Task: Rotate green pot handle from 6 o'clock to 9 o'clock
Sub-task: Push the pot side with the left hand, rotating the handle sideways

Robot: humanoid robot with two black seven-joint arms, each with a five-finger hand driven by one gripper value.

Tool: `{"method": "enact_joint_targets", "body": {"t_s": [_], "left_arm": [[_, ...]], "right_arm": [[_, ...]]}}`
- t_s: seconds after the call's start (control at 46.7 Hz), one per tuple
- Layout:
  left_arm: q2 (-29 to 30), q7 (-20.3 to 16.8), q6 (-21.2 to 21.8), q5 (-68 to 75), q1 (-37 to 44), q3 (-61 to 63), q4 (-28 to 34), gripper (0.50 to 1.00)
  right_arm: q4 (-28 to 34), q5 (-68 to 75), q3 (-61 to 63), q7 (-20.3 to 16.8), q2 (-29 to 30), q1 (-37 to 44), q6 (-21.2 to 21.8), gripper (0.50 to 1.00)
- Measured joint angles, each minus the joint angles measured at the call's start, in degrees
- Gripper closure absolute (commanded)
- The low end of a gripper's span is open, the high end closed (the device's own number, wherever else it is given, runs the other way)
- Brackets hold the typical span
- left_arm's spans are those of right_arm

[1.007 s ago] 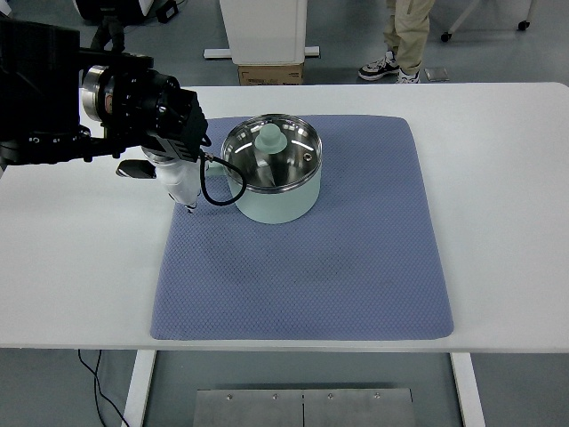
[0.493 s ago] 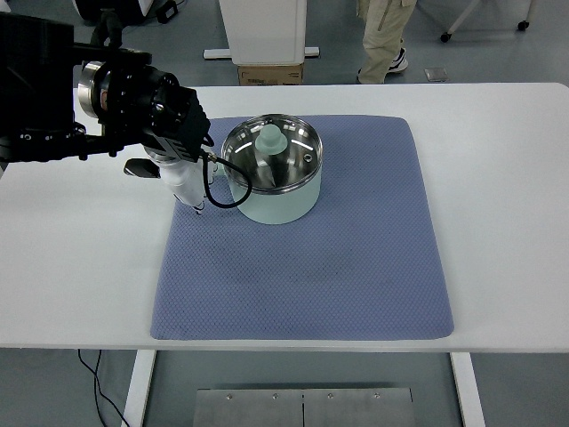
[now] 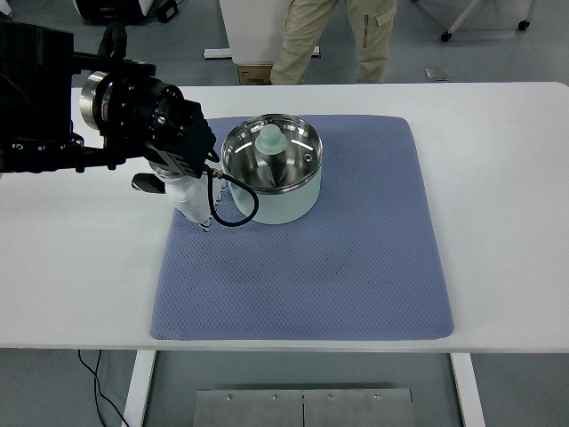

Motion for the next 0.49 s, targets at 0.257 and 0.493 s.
{"method": "enact_joint_targets", "body": {"t_s": [0.257, 0.493], "left_arm": [[-0.3, 0.0, -0.3, 0.0, 0.4, -0.3, -3.1, 0.500], [-0.8, 0.0, -0.4, -5.2, 2.2, -5.4, -4.7, 0.500]], "right_arm": [[0.0, 0.0, 0.0, 0.0, 0.0, 0.0, 0.0, 0.500], [0.0, 0.0, 0.0, 0.0, 0.0, 0.0, 0.0, 0.500]]}}
